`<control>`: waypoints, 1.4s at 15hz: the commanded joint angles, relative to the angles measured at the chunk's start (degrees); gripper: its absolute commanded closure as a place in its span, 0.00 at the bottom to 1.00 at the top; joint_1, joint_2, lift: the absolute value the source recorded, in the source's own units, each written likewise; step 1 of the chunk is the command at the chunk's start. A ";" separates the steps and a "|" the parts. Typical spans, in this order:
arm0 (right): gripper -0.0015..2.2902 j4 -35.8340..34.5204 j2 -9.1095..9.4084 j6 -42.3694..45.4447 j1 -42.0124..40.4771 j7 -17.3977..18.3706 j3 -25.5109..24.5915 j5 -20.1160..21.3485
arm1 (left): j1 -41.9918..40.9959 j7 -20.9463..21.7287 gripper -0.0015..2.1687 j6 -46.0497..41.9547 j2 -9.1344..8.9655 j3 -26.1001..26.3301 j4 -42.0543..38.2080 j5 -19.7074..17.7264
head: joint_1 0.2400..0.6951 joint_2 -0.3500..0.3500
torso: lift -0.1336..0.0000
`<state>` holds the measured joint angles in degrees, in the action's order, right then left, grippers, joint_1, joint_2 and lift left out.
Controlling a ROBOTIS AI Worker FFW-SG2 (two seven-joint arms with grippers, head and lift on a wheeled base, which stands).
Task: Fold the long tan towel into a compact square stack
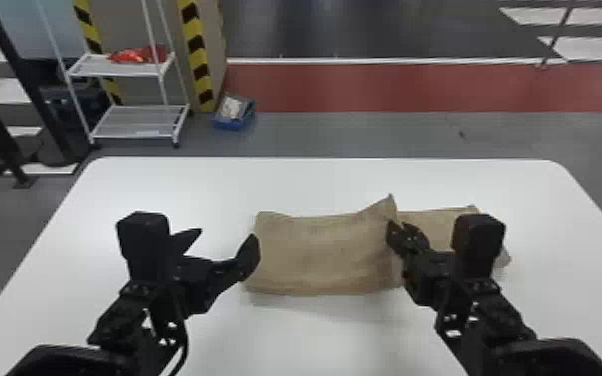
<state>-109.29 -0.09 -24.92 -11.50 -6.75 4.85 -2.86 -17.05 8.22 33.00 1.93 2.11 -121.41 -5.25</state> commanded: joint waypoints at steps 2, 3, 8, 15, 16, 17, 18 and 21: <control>0.58 -4.27 0.14 -3.34 0.69 -0.81 -4.06 -0.74 | -1.75 -1.10 0.04 -11.59 0.00 -0.09 1.80 -0.47 | 1.00 0.53 | 0.09; 0.58 -3.83 0.14 -3.87 1.75 -1.16 -5.73 -1.18 | -2.19 -1.28 0.04 -17.04 0.00 -0.17 3.38 -0.73 | 1.00 0.53 | 0.09; 0.58 4.34 0.14 -3.17 4.91 -4.59 -8.37 -4.17 | -3.16 -5.06 0.04 -36.73 0.00 -2.99 9.97 -3.28 | 1.00 0.50 | 0.09; 0.58 1.27 -0.26 -9.85 7.02 -4.85 -14.96 -6.54 | -4.48 -3.83 0.04 -36.73 0.00 -4.57 10.50 -4.86 | 1.00 0.49 | 0.09; 0.58 3.82 -0.35 -9.50 8.34 -5.29 -14.87 -6.28 | -4.48 -3.74 0.04 -36.73 0.00 -4.48 10.85 -4.86 | 1.00 0.48 | 0.09; 0.58 5.75 -0.35 -9.32 9.66 -5.99 -14.87 -6.28 | -4.48 -3.65 0.04 -36.73 0.00 -4.48 11.20 -4.77 | 1.00 0.47 | 0.09; 0.58 5.84 -0.35 -9.32 10.01 -6.34 -15.14 -6.36 | -4.30 -3.56 0.04 -36.73 0.00 -4.48 11.46 -4.86 | 1.00 0.47 | 0.09; 0.58 1.80 -0.35 -13.19 9.75 -6.78 -19.71 -9.35 | -4.74 -3.30 0.04 -36.73 0.09 -4.83 11.55 -5.13 | 1.00 0.47 | 0.09</control>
<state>-105.28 -0.43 -36.06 -1.57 -13.56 -12.41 -10.59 -21.61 4.88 -3.73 1.95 -2.61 -109.89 -10.21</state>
